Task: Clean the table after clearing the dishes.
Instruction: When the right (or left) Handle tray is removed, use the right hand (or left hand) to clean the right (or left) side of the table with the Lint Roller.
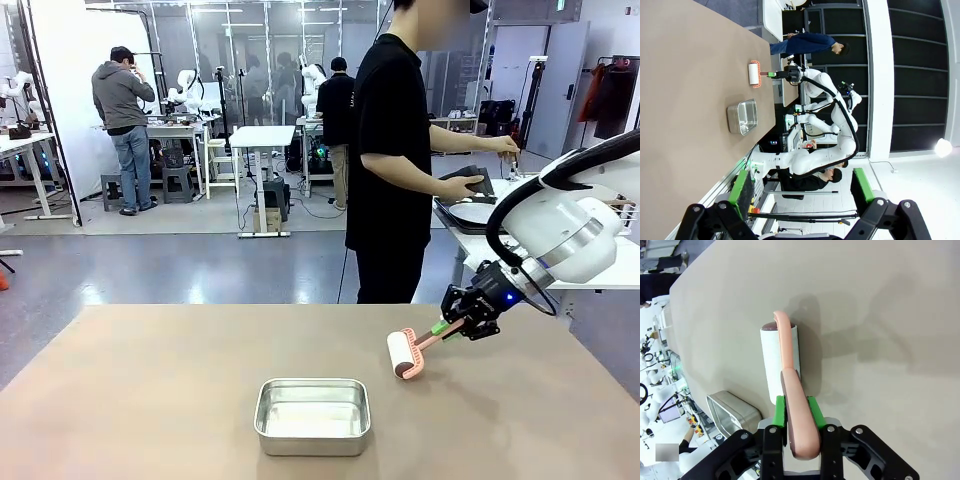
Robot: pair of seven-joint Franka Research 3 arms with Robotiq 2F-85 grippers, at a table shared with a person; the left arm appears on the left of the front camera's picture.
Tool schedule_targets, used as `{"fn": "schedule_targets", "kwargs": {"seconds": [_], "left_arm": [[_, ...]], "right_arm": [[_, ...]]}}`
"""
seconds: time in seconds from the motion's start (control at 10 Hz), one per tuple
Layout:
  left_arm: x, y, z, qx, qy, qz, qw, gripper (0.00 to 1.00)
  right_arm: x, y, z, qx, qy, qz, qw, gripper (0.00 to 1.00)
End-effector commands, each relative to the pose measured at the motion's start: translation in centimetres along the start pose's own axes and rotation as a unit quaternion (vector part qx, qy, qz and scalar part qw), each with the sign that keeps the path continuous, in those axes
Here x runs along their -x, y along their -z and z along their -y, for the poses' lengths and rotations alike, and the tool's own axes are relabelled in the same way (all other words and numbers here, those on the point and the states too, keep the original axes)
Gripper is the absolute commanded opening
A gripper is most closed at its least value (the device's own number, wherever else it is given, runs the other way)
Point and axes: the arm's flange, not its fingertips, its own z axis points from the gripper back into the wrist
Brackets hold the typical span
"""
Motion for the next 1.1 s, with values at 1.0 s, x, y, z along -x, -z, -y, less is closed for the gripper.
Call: {"fn": "schedule_targets", "kwargs": {"seconds": [1.0], "left_arm": [[0.2,-0.2,0.1,-0.002,0.0,0.003,1.0,1.0]], "right_arm": [[-1.0,-3.9,5.0,0.345,0.05,0.048,0.936,0.22]]}}
